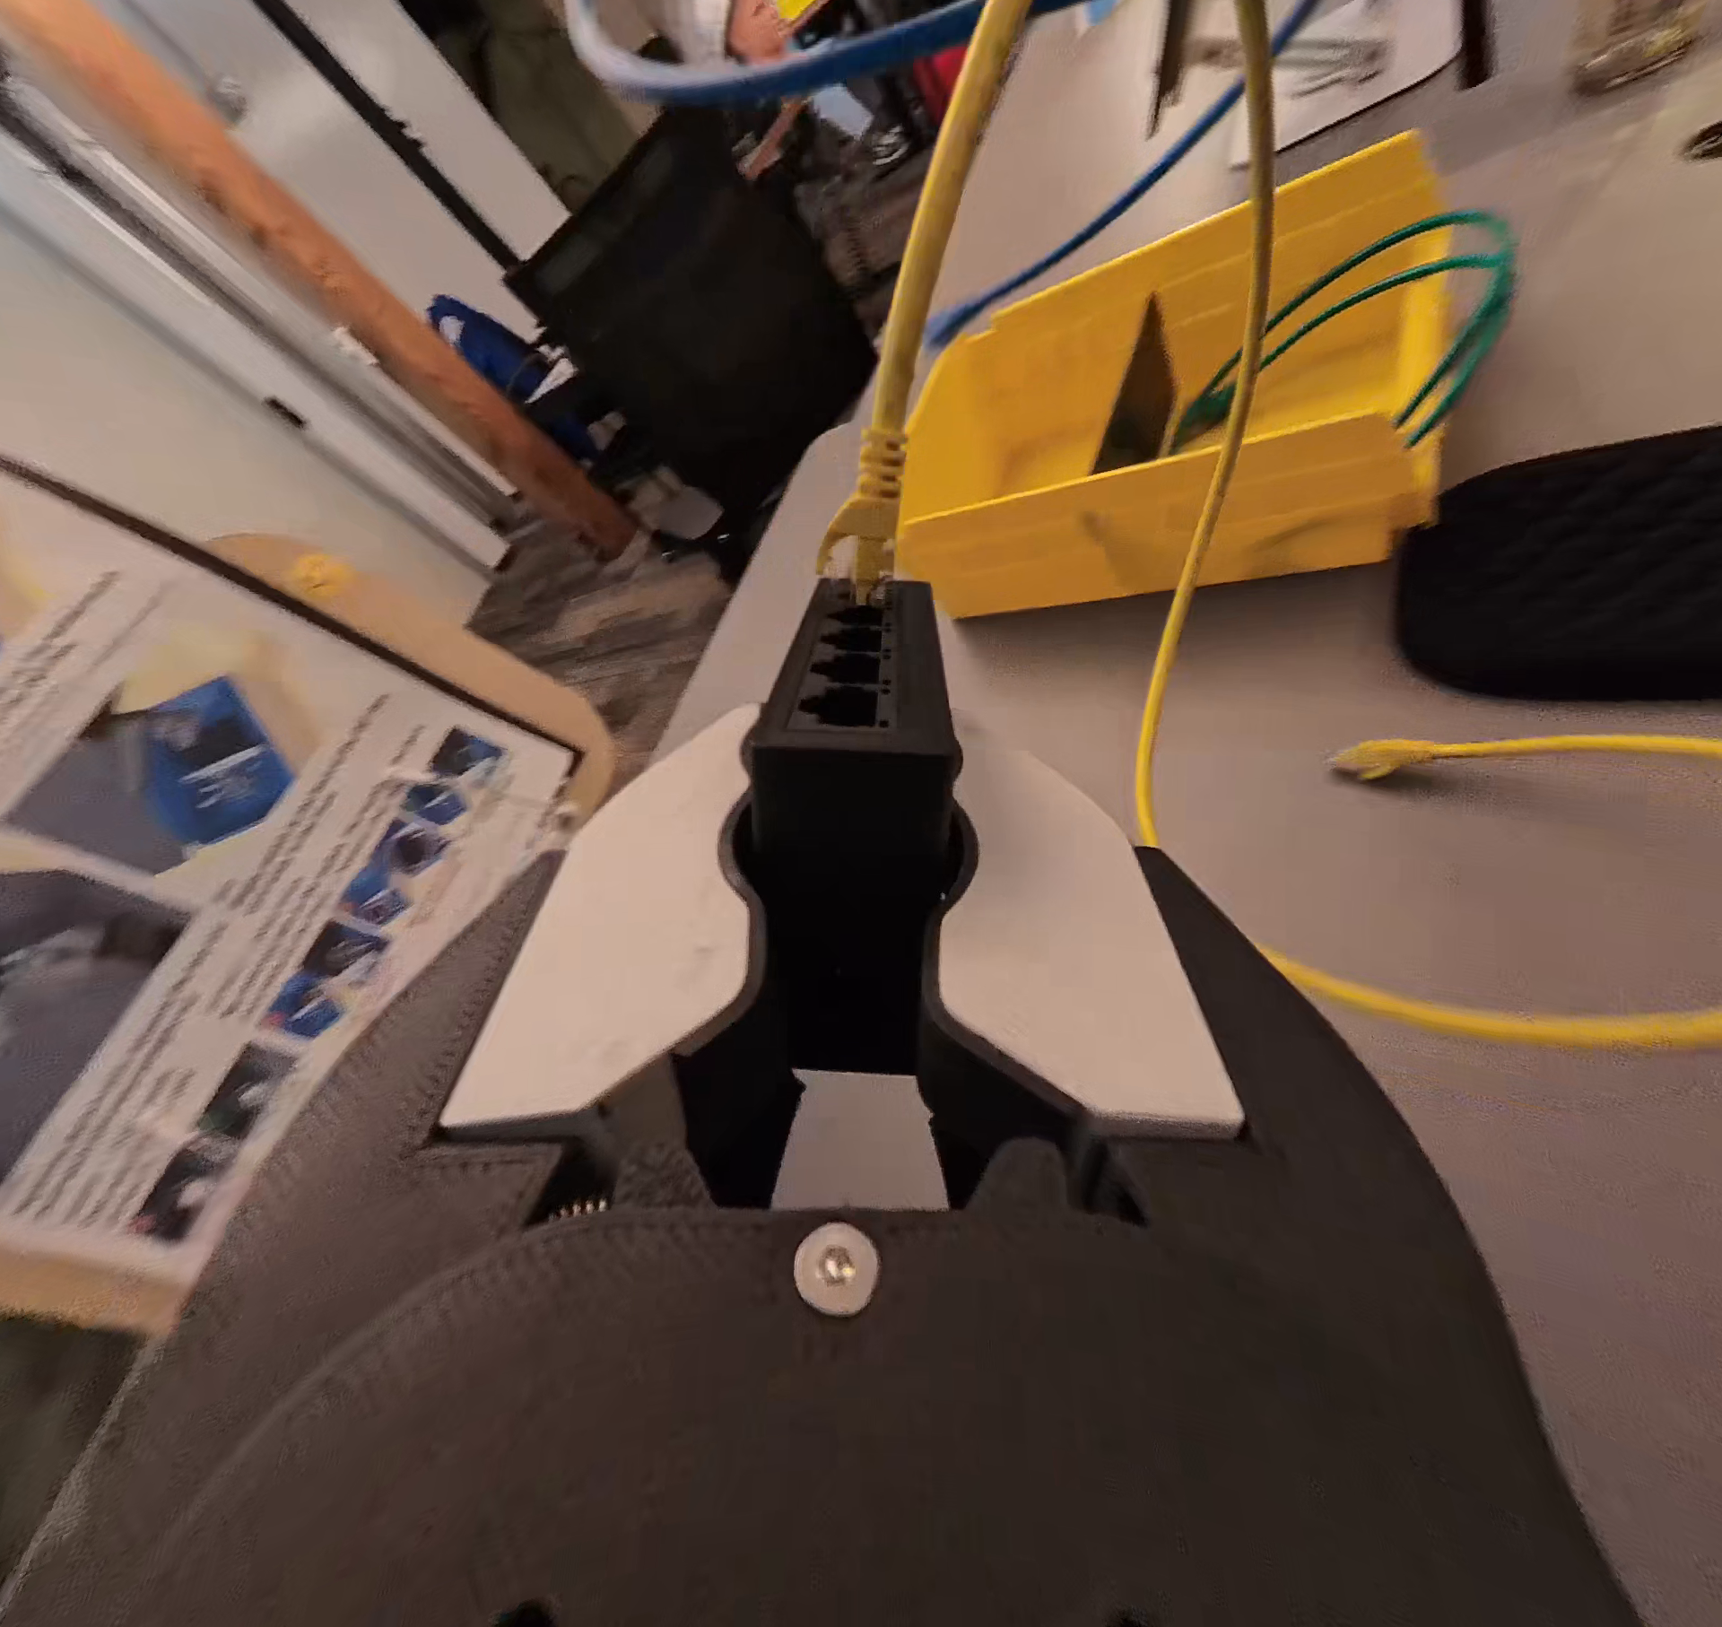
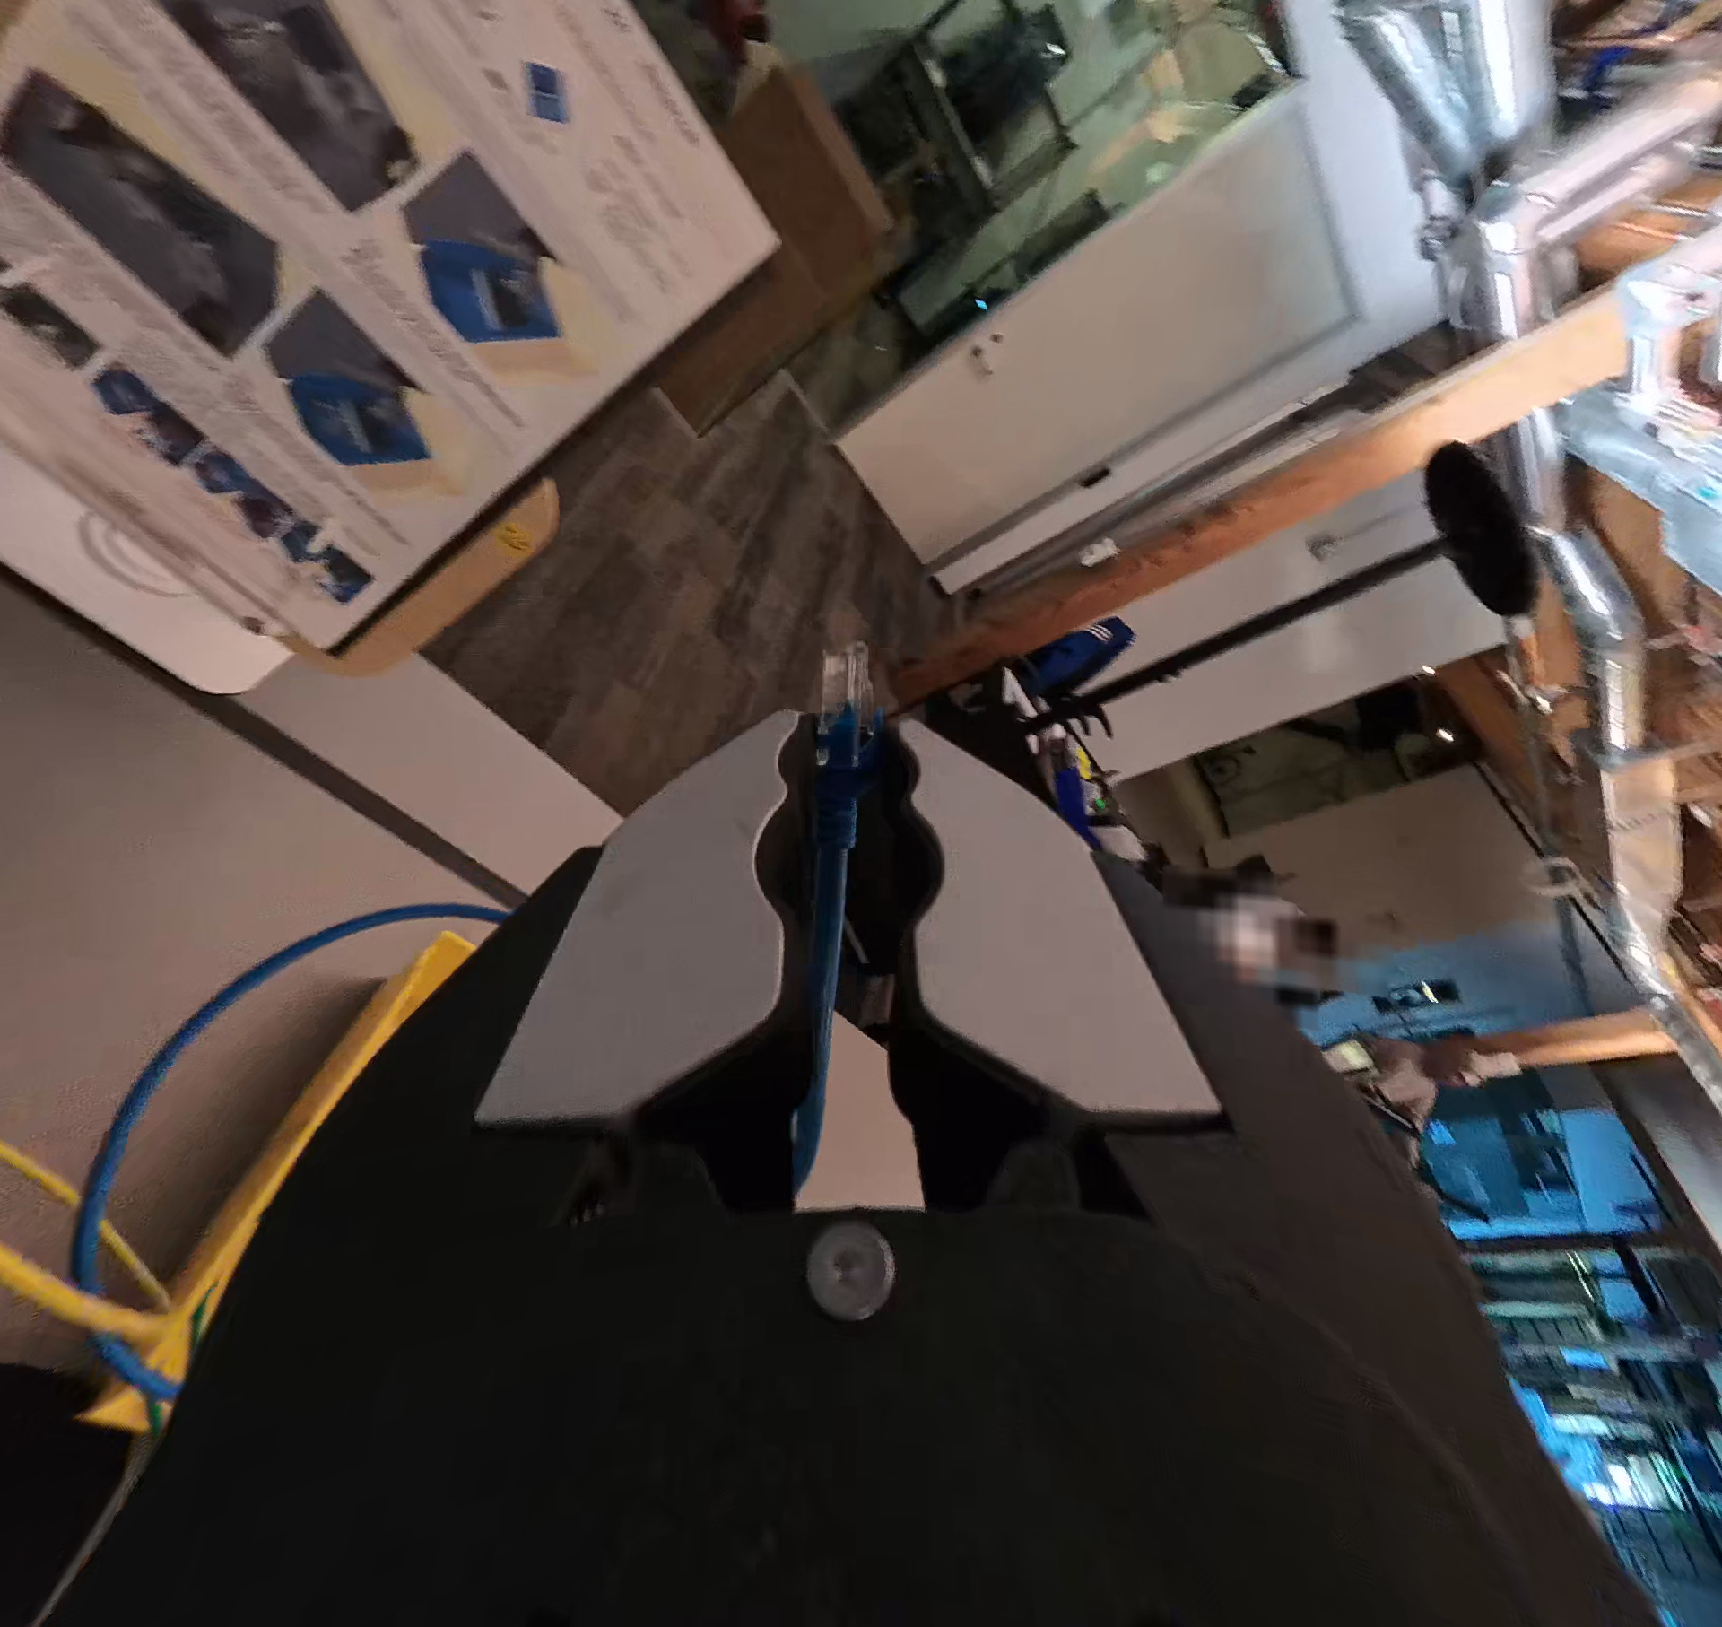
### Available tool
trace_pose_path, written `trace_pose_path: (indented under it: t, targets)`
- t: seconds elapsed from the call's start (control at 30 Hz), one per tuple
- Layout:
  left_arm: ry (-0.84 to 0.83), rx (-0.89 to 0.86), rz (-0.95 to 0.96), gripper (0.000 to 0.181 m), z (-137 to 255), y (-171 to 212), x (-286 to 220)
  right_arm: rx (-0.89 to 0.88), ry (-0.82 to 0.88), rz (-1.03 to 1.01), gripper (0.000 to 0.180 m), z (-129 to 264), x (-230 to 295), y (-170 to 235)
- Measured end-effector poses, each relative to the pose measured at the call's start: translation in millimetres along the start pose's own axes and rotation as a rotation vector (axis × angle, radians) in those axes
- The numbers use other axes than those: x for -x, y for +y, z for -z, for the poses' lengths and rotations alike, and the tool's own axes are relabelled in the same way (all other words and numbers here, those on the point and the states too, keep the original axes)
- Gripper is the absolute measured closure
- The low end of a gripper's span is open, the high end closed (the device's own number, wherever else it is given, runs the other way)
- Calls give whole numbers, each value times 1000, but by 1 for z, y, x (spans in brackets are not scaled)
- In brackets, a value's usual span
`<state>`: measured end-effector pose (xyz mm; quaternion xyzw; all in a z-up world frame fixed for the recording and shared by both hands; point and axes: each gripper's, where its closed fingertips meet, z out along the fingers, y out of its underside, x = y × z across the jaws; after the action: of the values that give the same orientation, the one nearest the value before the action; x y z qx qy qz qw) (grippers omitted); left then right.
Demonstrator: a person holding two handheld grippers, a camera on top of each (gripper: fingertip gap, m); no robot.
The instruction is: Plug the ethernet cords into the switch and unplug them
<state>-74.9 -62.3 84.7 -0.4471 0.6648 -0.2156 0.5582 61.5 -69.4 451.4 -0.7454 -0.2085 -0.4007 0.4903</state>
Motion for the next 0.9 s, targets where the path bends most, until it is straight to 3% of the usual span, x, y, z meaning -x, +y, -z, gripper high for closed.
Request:
trace_pose_path:
  t: [0.1,0.3,0.6,0.9]
  targets:
    - [42,7,51,151,-8,-4,-14,-19,-85,27,166,-26,48,-18]
    - [-4,114,235,152,-6,21,12,-55,-172,56,166,-45,99,-38]
    - [-87,270,325,151,-9,69,41,-157,-161,23,166,-19,82,-70]
    - [-140,264,447,151,-17,88,56,-224,-185,61,166,22,75,-83]
